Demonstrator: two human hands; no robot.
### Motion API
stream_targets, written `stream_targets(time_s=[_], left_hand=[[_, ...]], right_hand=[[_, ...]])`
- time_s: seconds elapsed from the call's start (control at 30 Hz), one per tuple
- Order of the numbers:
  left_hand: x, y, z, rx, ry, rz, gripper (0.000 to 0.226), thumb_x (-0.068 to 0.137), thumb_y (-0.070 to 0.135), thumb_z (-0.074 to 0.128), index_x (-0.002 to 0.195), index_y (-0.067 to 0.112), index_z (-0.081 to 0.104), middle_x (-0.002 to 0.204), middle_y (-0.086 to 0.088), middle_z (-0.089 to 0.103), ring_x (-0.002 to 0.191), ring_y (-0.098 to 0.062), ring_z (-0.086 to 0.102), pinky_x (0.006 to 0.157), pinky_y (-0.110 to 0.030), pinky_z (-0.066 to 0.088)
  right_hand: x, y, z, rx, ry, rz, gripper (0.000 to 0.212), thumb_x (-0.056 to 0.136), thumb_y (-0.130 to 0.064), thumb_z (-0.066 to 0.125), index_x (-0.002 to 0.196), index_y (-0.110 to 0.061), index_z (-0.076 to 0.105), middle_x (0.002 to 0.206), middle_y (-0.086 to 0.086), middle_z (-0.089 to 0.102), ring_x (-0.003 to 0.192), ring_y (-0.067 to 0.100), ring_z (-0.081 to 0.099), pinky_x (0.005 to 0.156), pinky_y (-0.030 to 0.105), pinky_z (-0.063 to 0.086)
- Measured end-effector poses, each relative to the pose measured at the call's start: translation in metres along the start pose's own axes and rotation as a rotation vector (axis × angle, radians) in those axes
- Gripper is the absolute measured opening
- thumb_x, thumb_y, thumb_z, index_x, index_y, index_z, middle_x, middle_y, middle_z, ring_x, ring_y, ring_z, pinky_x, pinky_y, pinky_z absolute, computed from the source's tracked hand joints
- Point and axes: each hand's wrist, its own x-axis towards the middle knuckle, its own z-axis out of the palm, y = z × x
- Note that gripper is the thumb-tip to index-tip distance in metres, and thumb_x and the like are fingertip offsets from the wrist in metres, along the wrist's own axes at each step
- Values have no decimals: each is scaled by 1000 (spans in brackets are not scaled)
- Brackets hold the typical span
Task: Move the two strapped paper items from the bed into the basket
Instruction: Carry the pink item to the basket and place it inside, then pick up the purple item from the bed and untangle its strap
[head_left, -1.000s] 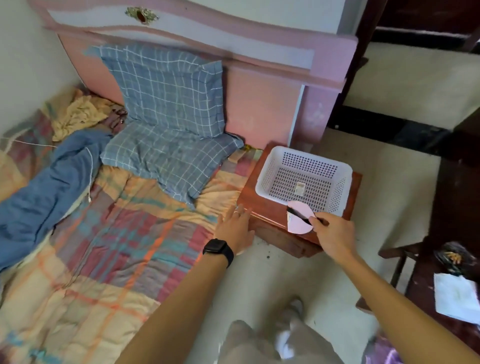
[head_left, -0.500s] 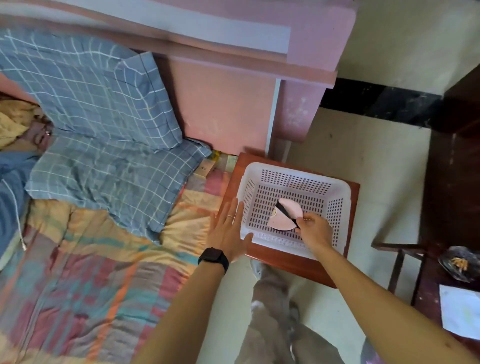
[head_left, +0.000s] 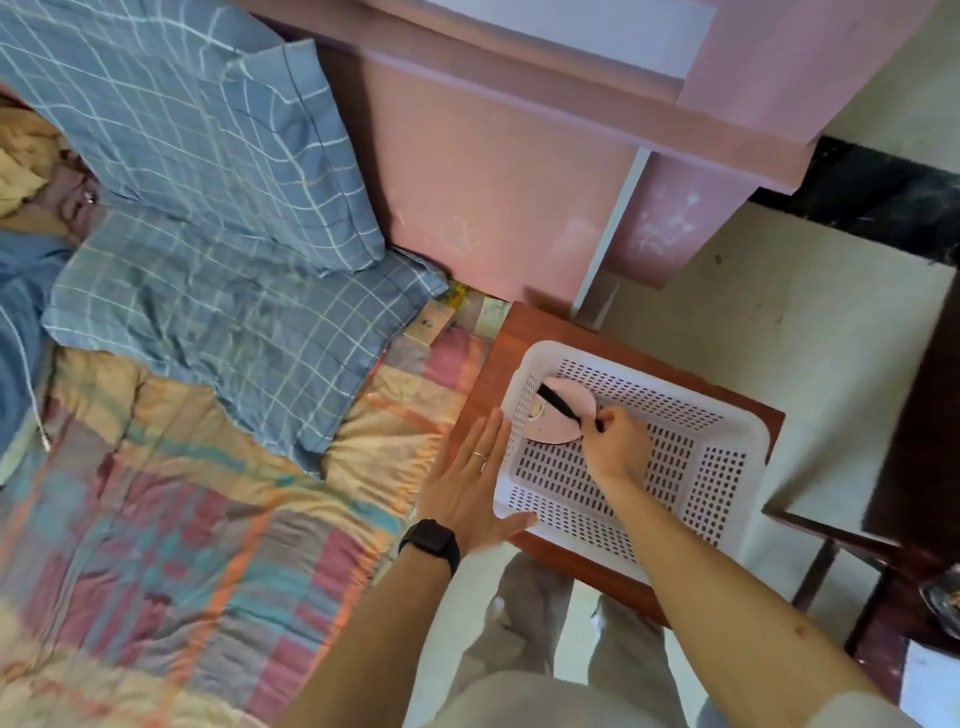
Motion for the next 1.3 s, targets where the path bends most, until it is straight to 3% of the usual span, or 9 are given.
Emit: stream_targets(time_s=[0.17, 0.4, 0.57, 0.7, 0.8, 0.87, 1.0, 1.23, 1.3], left_hand=[[0, 5, -5, 28, -23, -37, 113, 75, 83, 37, 149, 26, -27, 155, 8, -33, 142, -14, -31, 120, -50, -13], [-16, 32, -26, 49, 35, -144, 90, 89, 67, 36, 154, 25, -9, 163, 0, -15, 150, -22, -13, 119, -53, -12], [-61, 61, -43, -90, 185, -309, 82, 90, 67, 34, 155, 29, 2, 165, 4, -3, 150, -20, -11, 115, -52, -16], [-139, 85, -53, -208, 404, -498, 77, 90, 65, 31, 154, 28, 9, 165, 4, 3, 151, -22, -5, 120, -58, -1], [-211, 95, -44, -250, 531, -685, 77, 90, 67, 27, 154, 29, 9, 163, 6, 1, 151, -20, -4, 121, -54, -2], [-263, 102, -34, -286, 586, -816, 78, 88, 70, 23, 154, 32, 8, 163, 8, 0, 151, -18, -5, 121, -52, -4], [-379, 119, 5, -331, 694, -1078, 77, 91, 66, 32, 155, 31, 7, 165, 4, 4, 151, -19, -3, 121, -52, -2], [-568, 160, 74, -352, 894, -1564, 79, 85, 67, 28, 153, 28, 22, 163, 3, 18, 151, -20, 9, 122, -52, 6], [-615, 169, 98, -344, 925, -1666, 78, 84, 67, 31, 153, 28, 25, 162, 3, 23, 150, -20, 12, 120, -53, 9]], right_hand=[[-6, -2, -11, -11, -48, -3, 23, 92, -41, 59, 94, -19, 53, 105, 3, 58, 79, 18, 51, 52, 25, 31], [-44, 20, -59, 52, -194, -148, 35, 93, -36, 58, 122, -17, 55, 126, 4, 58, 105, 18, 60, 79, 30, 50], [-93, 19, -121, -74, -288, -548, 34, 94, -42, 54, 125, -28, 57, 129, -6, 61, 121, 13, 53, 94, 32, 46], [-142, 8, -170, -180, -300, -981, 35, 96, -44, 50, 128, -33, 58, 136, -12, 57, 129, 10, 45, 104, 35, 44], [-184, -8, -184, -230, -268, -1295, 33, 96, -35, 54, 126, -25, 64, 136, -5, 60, 133, 18, 46, 117, 29, 25], [-215, -21, -182, -277, -237, -1488, 35, 94, -36, 52, 124, -24, 67, 134, -3, 63, 132, 23, 49, 117, 23, 12], [-306, -45, -161, -290, -366, -1820, 40, 94, -39, 51, 128, -24, 65, 137, -3, 61, 134, 20, 47, 116, 38, 31], [-500, -37, -110, -314, -579, -2169, 42, 93, -44, 49, 131, -30, 61, 139, -8, 59, 139, 17, 41, 115, 34, 30], [-551, -25, -94, -307, -630, -2225, 42, 92, -43, 52, 131, -30, 62, 138, -7, 60, 138, 18, 43, 113, 38, 35]])
